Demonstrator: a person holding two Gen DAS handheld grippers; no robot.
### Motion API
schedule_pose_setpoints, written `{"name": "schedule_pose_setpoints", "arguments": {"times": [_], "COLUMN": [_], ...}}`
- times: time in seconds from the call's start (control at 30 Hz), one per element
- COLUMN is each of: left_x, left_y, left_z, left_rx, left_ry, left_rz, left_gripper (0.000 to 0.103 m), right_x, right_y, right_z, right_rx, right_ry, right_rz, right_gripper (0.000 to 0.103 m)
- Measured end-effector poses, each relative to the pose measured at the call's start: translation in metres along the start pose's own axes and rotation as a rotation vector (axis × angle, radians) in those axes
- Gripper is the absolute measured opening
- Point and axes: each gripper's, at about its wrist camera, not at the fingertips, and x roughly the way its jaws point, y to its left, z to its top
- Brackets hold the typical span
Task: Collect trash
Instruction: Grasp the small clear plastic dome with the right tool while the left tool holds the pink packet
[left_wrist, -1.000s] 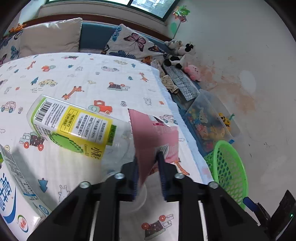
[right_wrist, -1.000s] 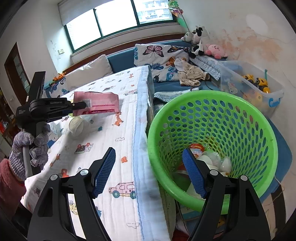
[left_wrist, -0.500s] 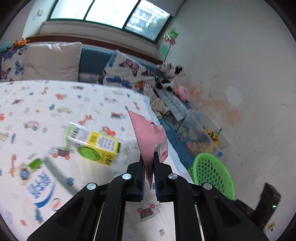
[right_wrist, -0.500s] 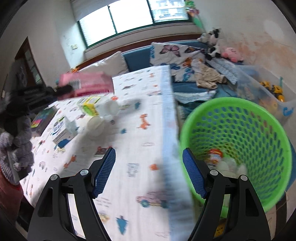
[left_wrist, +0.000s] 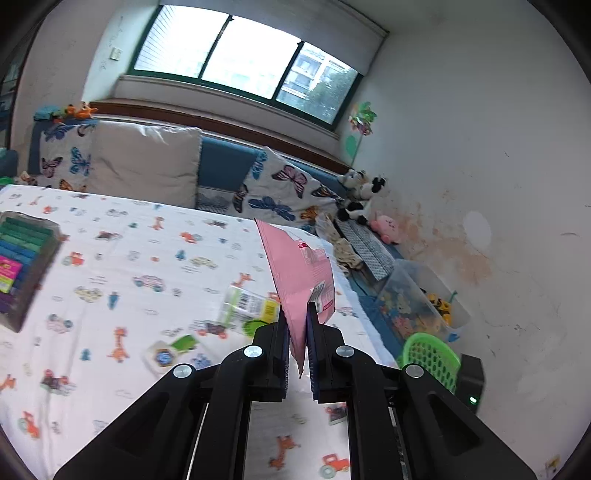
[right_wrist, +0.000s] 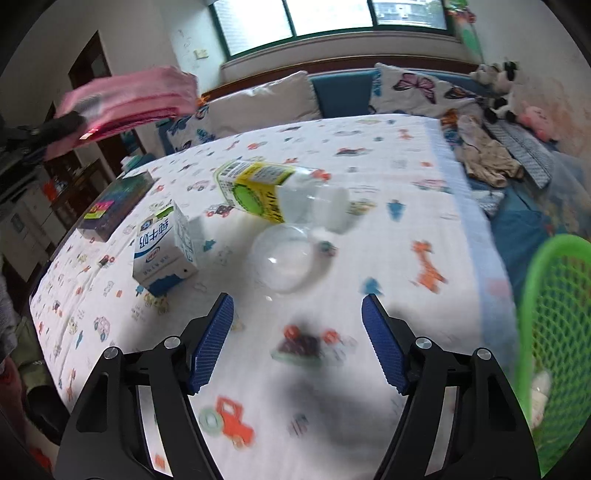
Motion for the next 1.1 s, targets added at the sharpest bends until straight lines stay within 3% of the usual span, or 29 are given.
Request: {"name": "schedule_pose_setpoints", "arguments": {"times": [0.5, 1.1], "left_x": [-0.019, -0.023], "left_y": [0.032, 0.014], "left_z": [-0.011, -0.015], "left_rx": [-0.031, -0.009], "left_ry": [-0.009, -0.003], "left_rz": [0.046, 0.026], "left_gripper": [0.008, 0.008], "right_x": [0.070, 0.071], "right_y": [0.010, 0.011], "right_z": [0.030, 0.028], "right_rx": [-0.001, -0.008], "right_ry": [0.075, 0.076], "right_rz": [-0.032, -0.055], "right_gripper": [0.062, 0.060]}}
